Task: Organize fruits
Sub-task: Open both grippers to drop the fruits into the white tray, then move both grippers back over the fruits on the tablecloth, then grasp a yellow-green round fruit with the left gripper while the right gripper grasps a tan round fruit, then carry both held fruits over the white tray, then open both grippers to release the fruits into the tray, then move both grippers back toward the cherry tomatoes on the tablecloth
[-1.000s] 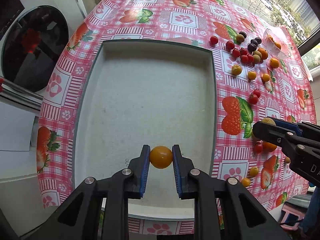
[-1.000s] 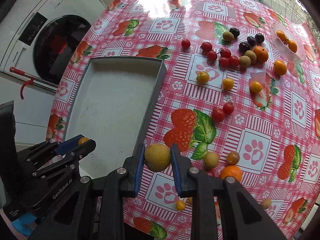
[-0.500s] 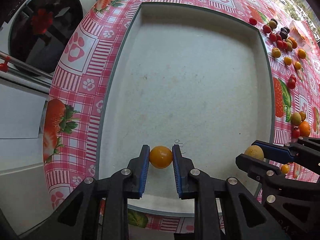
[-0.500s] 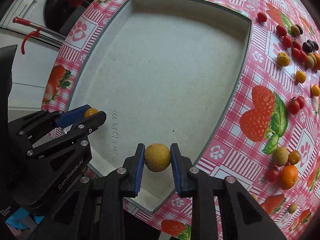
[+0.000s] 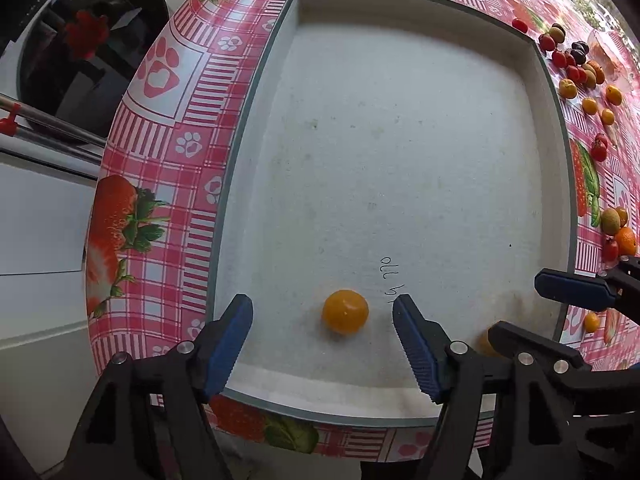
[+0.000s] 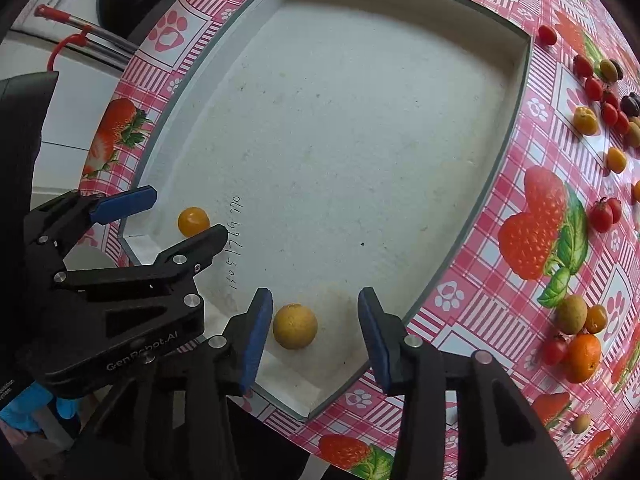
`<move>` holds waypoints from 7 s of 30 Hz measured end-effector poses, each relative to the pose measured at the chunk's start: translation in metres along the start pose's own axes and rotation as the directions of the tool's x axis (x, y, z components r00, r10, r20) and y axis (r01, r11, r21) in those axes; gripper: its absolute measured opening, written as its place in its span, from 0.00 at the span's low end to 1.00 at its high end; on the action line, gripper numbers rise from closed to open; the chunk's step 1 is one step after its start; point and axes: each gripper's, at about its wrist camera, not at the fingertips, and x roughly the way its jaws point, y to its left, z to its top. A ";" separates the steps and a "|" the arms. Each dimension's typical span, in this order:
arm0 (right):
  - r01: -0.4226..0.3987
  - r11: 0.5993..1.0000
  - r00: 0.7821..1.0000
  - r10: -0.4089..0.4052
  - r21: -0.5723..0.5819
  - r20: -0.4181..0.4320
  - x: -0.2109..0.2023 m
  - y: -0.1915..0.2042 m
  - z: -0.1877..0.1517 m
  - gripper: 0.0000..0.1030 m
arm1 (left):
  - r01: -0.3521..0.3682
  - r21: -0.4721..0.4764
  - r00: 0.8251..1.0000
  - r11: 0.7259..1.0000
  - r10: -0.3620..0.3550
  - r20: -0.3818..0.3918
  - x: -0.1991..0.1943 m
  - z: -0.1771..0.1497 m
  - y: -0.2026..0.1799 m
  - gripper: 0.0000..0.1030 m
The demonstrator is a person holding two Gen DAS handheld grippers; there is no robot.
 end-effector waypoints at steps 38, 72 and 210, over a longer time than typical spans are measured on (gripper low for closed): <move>0.094 0.714 0.986 -0.162 0.694 0.033 -0.067 -0.234 -0.189 0.81 | 0.105 0.497 0.985 0.862 -0.159 0.068 -0.063 0.038 -0.216 0.72; 0.147 0.676 0.961 -0.270 0.722 0.056 -0.075 -0.304 -0.188 0.61 | 0.103 0.460 0.993 0.882 -0.114 -0.004 -0.010 0.066 -0.281 0.58; 0.106 0.789 0.961 -0.238 0.606 0.142 -0.106 -0.258 -0.087 0.83 | 0.093 0.341 0.985 0.936 -0.136 0.105 -0.056 0.098 -0.218 0.66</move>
